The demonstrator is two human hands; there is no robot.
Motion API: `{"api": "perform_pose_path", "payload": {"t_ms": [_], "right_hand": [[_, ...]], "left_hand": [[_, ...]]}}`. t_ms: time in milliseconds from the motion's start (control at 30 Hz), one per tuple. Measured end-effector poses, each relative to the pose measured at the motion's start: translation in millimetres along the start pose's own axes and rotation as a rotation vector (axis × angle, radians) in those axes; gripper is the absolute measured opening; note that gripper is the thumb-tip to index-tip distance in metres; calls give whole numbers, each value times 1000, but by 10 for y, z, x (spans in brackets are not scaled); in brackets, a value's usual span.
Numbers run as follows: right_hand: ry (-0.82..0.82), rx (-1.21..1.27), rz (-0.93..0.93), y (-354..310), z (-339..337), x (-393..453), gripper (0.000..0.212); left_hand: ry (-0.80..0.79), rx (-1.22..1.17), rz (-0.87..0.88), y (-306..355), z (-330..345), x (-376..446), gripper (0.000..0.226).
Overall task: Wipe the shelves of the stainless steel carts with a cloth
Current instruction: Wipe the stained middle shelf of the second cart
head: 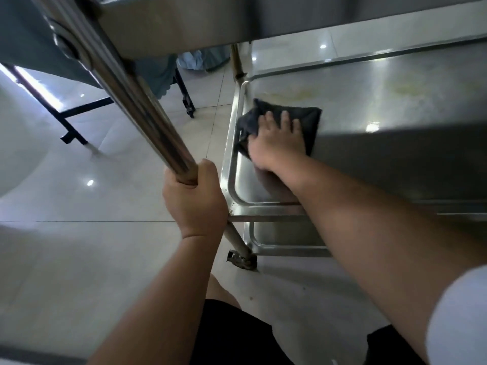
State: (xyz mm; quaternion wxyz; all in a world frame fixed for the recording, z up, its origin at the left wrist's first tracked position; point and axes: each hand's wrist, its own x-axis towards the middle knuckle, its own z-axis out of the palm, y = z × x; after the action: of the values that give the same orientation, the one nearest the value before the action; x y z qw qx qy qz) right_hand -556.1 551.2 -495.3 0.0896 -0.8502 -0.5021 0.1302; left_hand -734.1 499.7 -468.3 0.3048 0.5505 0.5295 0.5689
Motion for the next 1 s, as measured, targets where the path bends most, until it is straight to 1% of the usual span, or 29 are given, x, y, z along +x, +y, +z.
{"api": "perform_pose_path", "payload": {"t_ms": [67, 133, 200, 300, 333, 367, 433, 500, 567, 667, 767, 833, 1000], "right_hand": [[-28, -5, -149, -315, 86, -52, 66], [-52, -3, -238, -411, 121, -140, 67], [-91, -2, -348, -328, 143, -309, 67], [-196, 56, -586, -38, 151, -603, 66], [-219, 68, -636, 54, 145, -644, 66], [-208, 51, -654, 130, 131, -629, 65], [-128, -18, -589, 175, 96, -433, 64], [-68, -53, -448, 83, 31, -83, 64], [-57, -33, -341, -66, -11, 267, 65], [-39, -22, -278, -208, 30, 530, 66], [-37, -42, -343, -172, 72, 452, 66], [-53, -40, -401, -110, 74, 293, 66], [-125, 1, -511, -104, 154, -400, 64]], "left_hand": [[-17, -17, 42, -4, -7, -7, 41], [-32, -30, 75, -3, -10, -11, 41], [-32, -41, 68, -21, -8, -18, 41], [-32, -60, 54, -48, -5, -21, 36], [-33, -61, 55, -53, -3, -16, 36], [-36, -60, 55, -52, 0, -18, 38], [-44, -52, 52, -58, -6, -16, 43], [-46, -48, 52, -62, -19, -14, 45], [-56, -57, 58, -54, -19, -16, 44], [-48, -74, 59, -42, -1, -10, 42], [-30, -69, 54, -49, 8, -20, 38], [-39, -85, 58, -38, 11, -26, 29], [-53, -73, 56, -4, 13, 7, 21]]}}
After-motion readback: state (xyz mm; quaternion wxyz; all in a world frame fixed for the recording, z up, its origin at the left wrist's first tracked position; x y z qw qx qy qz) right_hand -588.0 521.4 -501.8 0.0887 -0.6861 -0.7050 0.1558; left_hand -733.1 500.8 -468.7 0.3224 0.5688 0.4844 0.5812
